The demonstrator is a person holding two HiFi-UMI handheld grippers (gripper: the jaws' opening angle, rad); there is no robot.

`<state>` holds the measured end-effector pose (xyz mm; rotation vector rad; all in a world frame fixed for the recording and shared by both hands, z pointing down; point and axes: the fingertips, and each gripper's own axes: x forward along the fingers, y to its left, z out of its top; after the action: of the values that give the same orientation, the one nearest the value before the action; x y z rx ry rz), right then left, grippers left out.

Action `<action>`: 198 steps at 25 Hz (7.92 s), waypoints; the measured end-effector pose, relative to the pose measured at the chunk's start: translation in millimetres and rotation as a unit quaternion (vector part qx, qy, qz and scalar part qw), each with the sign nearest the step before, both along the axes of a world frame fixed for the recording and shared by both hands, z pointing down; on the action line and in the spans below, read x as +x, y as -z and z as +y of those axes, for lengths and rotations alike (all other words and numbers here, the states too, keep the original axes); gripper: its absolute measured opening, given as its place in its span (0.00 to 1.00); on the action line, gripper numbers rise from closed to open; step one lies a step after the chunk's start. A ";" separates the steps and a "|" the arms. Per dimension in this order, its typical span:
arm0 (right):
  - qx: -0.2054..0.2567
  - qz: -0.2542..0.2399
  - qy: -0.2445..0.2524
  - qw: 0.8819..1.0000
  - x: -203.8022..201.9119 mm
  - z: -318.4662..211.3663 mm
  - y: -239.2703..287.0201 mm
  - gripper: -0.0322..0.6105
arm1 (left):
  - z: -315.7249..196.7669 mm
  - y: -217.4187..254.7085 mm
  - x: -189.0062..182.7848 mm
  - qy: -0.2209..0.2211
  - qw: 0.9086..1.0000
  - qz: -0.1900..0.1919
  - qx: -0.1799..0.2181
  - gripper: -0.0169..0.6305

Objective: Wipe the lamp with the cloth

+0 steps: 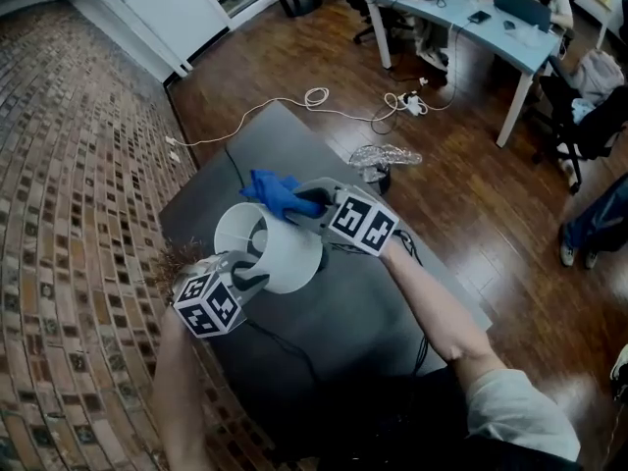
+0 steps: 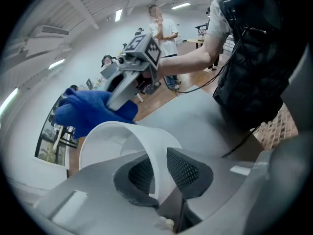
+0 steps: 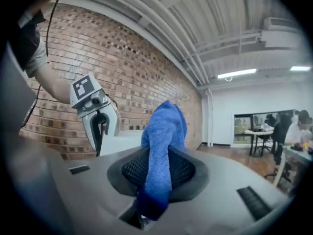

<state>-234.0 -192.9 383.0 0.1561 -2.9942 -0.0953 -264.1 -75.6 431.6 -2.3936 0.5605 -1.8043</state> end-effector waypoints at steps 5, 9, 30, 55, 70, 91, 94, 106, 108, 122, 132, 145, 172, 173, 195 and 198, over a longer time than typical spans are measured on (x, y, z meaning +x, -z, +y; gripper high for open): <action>-0.091 0.120 0.028 0.988 -13.9 -14.7 -73.2 0.19 | 1.4 -1.6 0.0 0.008 1.000 0.004 0.002 0.15; -0.280 0.164 -0.028 0.945 32.8 -29.8 -179.4 0.18 | 0.9 -1.5 -1.1 0.025 1.000 0.011 0.009 0.16; -0.507 -0.074 -0.081 0.855 51.1 21.4 -155.6 0.18 | -17.1 4.1 -26.8 0.108 0.993 0.057 0.001 0.17; -0.538 -0.091 -0.125 0.829 34.5 59.1 -210.8 0.18 | -26.1 12.4 -30.9 0.162 0.979 0.117 -0.049 0.15; -0.531 -0.104 0.074 0.838 61.1 115.8 -139.2 0.17 | 15.5 26.9 22.6 0.205 0.954 0.208 -0.066 0.10; 0.078 0.149 0.072 0.983 114.4 94.8 30.2 0.17 | 7.6 2.7 86.2 0.079 0.991 -0.078 0.073 0.20; 0.177 0.246 0.135 0.944 68.8 107.4 42.9 0.17 | 6.6 3.2 89.0 0.072 0.990 -0.078 0.090 0.21; 0.331 0.313 0.215 0.864 -64.2 73.6 86.6 0.17 | 6.3 1.6 69.5 0.071 0.990 -0.052 0.114 0.21; 0.381 0.319 0.298 0.815 -95.4 120.0 66.8 0.17 | 6.6 1.4 64.6 0.079 0.989 -0.048 0.115 0.21; 0.341 0.400 0.289 0.800 -43.4 43.0 21.3 0.17 | 7.4 1.6 52.3 0.110 0.990 -0.025 0.090 0.21; 0.001 0.262 0.175 0.949 13.8 59.8 41.4 0.17 | -0.5 26.0 43.2 0.136 0.973 -0.022 0.186 0.30; 0.207 0.237 0.150 0.937 6.7 76.8 82.4 0.17 | -55.0 90.7 -130.2 0.366 0.793 0.433 0.222 0.21; 0.313 0.302 0.122 0.892 -96.9 117.5 51.3 0.17 | 68.4 93.0 -158.5 0.412 0.614 0.546 0.394 0.20; 0.311 0.301 0.122 0.893 -99.0 114.4 56.0 0.17 | 88.6 84.7 -112.2 0.383 0.660 0.501 0.408 0.16; 0.520 0.432 0.321 0.663 -52.4 159.4 0.7 0.17 | 20.8 -44.5 72.1 0.288 0.846 0.309 0.324 0.04; 0.594 0.409 0.353 0.596 -25.0 166.8 2.4 0.17 | 22.7 -48.0 69.0 0.290 0.847 0.306 0.323 0.04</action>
<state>-259.0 -26.0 380.6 -0.7352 -1.4205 -1.6562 -195.1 -52.9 479.6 -2.3461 1.7742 -0.6474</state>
